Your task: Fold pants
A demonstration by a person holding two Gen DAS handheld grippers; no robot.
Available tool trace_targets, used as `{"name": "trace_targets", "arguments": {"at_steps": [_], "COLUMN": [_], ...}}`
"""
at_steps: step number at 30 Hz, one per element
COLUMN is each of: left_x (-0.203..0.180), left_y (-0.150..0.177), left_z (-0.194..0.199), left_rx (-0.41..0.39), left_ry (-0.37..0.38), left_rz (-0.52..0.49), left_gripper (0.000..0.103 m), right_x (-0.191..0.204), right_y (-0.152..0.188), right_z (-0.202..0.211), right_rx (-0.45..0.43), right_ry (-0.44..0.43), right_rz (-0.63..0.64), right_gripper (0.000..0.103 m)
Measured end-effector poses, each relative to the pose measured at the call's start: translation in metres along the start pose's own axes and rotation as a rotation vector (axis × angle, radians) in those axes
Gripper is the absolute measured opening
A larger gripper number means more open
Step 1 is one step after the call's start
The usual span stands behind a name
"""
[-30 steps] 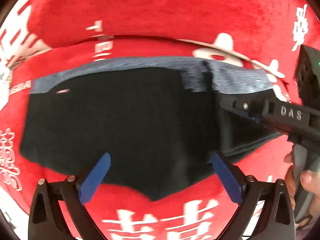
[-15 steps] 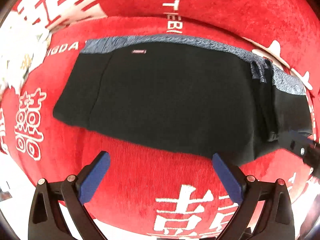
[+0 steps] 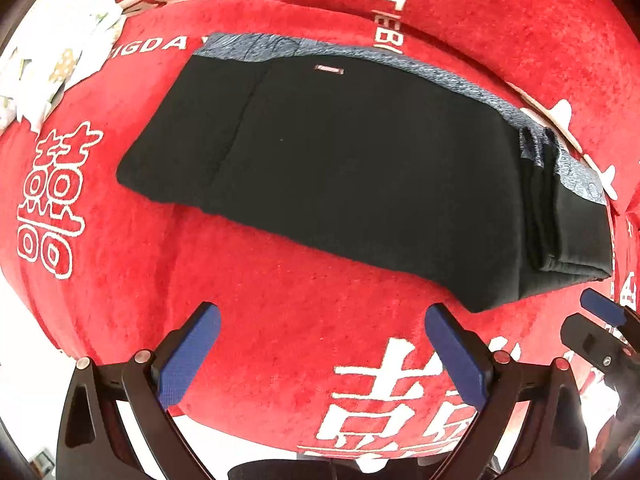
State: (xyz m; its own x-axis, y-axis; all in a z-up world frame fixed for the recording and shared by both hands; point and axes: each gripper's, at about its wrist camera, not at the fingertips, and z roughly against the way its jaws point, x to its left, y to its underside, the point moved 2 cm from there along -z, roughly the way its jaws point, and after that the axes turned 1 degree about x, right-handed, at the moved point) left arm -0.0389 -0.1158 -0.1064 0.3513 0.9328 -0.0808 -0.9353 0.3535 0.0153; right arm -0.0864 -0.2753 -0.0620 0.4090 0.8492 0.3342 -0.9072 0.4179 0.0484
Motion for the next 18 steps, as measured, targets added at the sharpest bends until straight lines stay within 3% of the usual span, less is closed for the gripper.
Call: {"name": "trace_targets", "arguments": {"at_steps": [8, 18], "left_x": [0.011, 0.014], "left_y": [0.004, -0.001], "left_z": [-0.005, -0.009], "left_rx": [0.016, 0.015], "left_ry": [-0.008, -0.016], "left_rz": [0.018, 0.017], "left_gripper": [0.102, 0.102], "right_x": [0.005, -0.006], "right_y": [0.001, 0.003], "right_z": [-0.011, -0.012], "right_rx": [0.053, 0.058], "right_ry": [-0.013, -0.001], "right_rz": [-0.026, -0.068], "right_gripper": [0.103, 0.103]}}
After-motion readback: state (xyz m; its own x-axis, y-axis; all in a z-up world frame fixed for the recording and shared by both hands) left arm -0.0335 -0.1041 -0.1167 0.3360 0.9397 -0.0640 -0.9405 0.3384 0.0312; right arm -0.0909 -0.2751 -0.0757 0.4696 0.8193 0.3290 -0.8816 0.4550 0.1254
